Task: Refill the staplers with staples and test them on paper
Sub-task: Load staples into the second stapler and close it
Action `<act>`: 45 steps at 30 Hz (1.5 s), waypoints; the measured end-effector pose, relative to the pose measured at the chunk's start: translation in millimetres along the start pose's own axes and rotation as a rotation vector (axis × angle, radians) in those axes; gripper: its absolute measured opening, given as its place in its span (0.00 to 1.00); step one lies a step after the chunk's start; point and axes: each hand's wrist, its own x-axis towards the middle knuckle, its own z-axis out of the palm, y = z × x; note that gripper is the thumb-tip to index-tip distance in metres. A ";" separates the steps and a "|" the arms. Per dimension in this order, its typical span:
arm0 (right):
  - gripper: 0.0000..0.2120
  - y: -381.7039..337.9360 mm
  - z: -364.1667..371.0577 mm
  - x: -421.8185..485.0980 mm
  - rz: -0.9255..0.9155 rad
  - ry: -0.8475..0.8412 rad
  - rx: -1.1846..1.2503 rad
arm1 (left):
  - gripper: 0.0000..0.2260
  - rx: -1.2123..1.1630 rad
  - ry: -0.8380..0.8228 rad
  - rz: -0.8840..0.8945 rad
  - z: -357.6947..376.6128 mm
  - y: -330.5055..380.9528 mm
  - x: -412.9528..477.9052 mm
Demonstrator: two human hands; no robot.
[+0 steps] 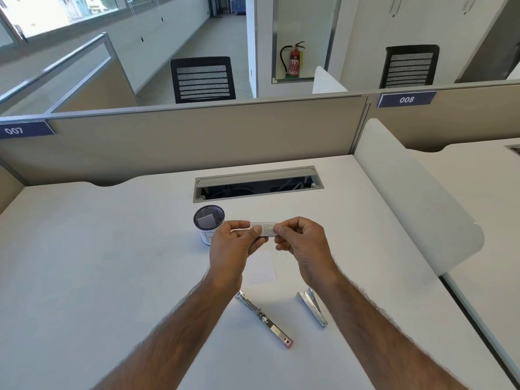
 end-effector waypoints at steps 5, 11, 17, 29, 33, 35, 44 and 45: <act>0.02 0.2 -0.2 -0.1 0.018 0.002 0.020 | 0.14 0.028 0.004 -0.002 1.8 -2.5 4.3; 0.04 5.5 -8.2 5.8 0.109 0.003 0.065 | 0.11 0.122 -0.016 -0.035 6.5 -15.1 15.5; 0.03 14.2 -26.5 40.7 0.249 0.101 0.116 | 0.07 0.318 0.026 -0.040 28.2 -40.3 52.5; 0.06 32.3 -63.1 164.0 0.403 0.371 -0.025 | 0.14 0.611 0.007 -0.046 105.6 -95.0 172.5; 0.07 41.4 -75.4 187.5 0.415 0.399 -0.049 | 0.14 0.664 -0.060 -0.050 120.0 -110.8 199.2; 0.07 46.2 -80.3 196.1 0.396 0.392 -0.043 | 0.15 0.697 -0.102 -0.051 124.6 -117.4 208.6; 0.04 58.4 -93.2 226.2 0.385 0.338 -0.139 | 0.14 0.778 -0.184 -0.062 133.6 -133.8 241.7; 0.04 58.6 -93.6 227.8 0.387 0.327 -0.151 | 0.14 0.791 -0.184 -0.057 133.7 -134.0 243.6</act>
